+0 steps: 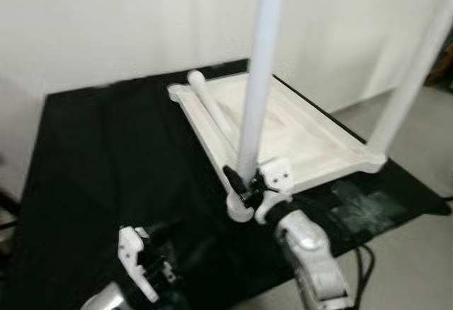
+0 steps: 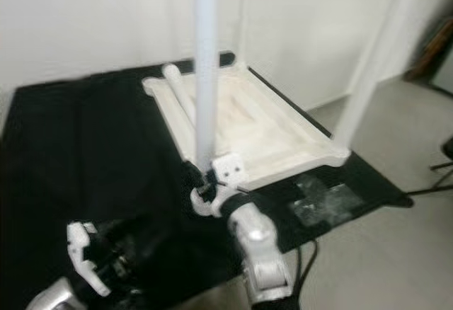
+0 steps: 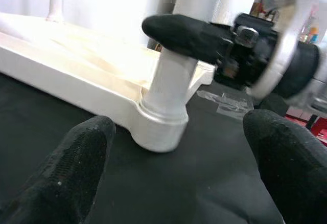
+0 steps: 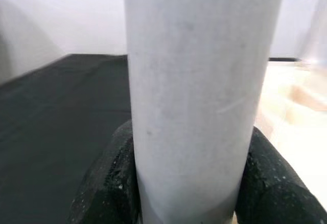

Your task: Building children table

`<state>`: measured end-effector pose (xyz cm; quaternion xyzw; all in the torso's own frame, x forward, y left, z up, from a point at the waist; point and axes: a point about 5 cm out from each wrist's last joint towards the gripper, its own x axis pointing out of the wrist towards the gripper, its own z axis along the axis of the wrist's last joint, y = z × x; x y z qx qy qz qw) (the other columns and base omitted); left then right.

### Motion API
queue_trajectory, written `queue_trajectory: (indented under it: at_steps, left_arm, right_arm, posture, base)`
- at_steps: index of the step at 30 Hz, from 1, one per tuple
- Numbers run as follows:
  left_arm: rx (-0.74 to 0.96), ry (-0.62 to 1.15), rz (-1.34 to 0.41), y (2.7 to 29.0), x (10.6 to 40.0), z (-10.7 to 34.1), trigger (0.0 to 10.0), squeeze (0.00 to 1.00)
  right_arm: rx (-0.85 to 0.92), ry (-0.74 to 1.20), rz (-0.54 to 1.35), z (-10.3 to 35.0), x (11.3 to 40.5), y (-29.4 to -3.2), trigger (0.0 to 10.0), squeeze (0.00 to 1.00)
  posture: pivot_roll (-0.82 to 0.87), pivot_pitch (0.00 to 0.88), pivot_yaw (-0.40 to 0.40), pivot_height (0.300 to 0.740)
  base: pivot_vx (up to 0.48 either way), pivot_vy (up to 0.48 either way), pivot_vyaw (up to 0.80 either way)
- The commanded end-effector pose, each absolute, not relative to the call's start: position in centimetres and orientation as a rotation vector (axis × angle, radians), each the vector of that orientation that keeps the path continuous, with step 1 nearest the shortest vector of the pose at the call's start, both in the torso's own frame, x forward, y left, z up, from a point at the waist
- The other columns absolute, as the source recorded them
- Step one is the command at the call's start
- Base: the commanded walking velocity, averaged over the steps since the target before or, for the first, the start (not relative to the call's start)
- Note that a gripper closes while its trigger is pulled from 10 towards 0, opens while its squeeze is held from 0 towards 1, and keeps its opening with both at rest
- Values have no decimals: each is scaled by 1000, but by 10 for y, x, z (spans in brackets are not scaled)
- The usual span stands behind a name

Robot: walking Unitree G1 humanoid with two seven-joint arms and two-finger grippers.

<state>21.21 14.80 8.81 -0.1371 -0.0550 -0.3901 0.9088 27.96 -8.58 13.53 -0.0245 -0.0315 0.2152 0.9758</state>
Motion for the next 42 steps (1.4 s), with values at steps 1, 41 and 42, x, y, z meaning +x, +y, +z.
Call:
queue_trajectory:
  at_steps: [1, 41, 42]
  left_arm:
    - [-279, -88, -814, 150, 211, 85, 10000, 0]
    - [-273, -94, -800, 151, 215, 85, 10000, 0]
    - [-274, -93, -799, 151, 214, 85, 10000, 0]
  right_arm:
    - [-84, 220, 395, 82, 266, -94, 0, 0]
    - [-214, 117, 1189, 188, 356, -151, 0, 0]
    - [-202, 114, 1181, 184, 352, -155, 0, 0]
  posture:
    - [-68, 106, 8, 740]
    - [-2, 83, 10, 740]
    - [-3, 87, 10, 740]
  base:
    - [0, 0, 0]
    - [0, 0, 0]
    - [0, 0, 0]
